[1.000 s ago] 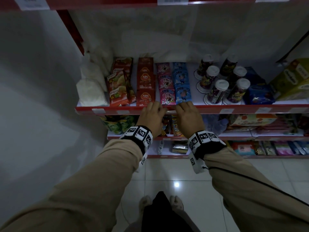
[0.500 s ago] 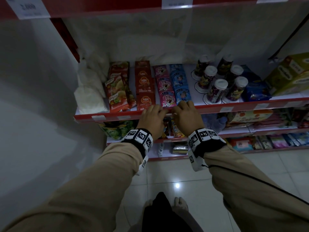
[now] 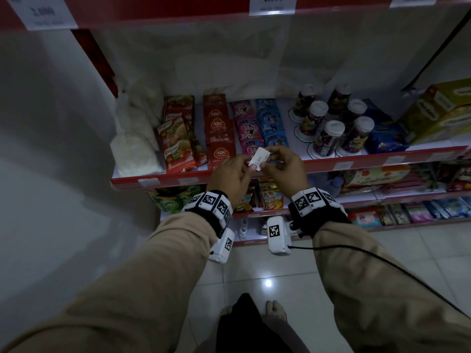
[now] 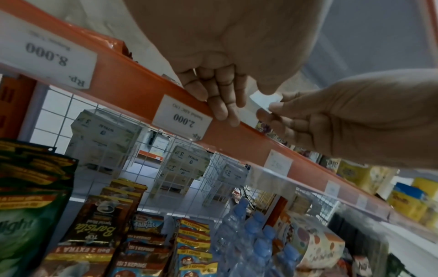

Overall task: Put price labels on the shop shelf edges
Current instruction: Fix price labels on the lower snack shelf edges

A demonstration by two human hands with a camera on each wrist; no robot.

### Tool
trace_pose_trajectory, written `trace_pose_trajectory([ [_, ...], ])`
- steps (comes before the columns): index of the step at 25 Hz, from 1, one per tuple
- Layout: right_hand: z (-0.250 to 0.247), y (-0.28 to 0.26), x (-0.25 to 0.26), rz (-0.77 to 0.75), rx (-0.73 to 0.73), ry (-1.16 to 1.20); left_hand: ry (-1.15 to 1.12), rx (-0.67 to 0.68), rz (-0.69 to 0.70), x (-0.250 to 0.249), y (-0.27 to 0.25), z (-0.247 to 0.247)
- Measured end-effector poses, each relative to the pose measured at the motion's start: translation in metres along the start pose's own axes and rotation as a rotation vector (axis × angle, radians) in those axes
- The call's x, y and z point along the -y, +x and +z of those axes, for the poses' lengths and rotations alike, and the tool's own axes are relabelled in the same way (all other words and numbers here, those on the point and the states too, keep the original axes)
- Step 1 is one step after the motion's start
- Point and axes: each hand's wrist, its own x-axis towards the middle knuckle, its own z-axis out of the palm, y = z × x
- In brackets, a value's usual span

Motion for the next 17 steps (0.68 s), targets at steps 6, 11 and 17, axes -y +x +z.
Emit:
trace_pose_trajectory([
  [6,0.007,-0.011,-0.004,-0.055,0.022,-0.063,0.094,0.023,-0.035,-0.002,0.002,-0.001],
  [11,-0.011,-0.003,0.001,-0.282,0.071,-0.480,0.222,0.054,0.039,-0.004,0.001,-0.004],
  [17,-0.020,0.007,-0.008,-0.253,-0.038,-0.616,0.214,0.052,0.026,0.002,-0.001,-0.006],
])
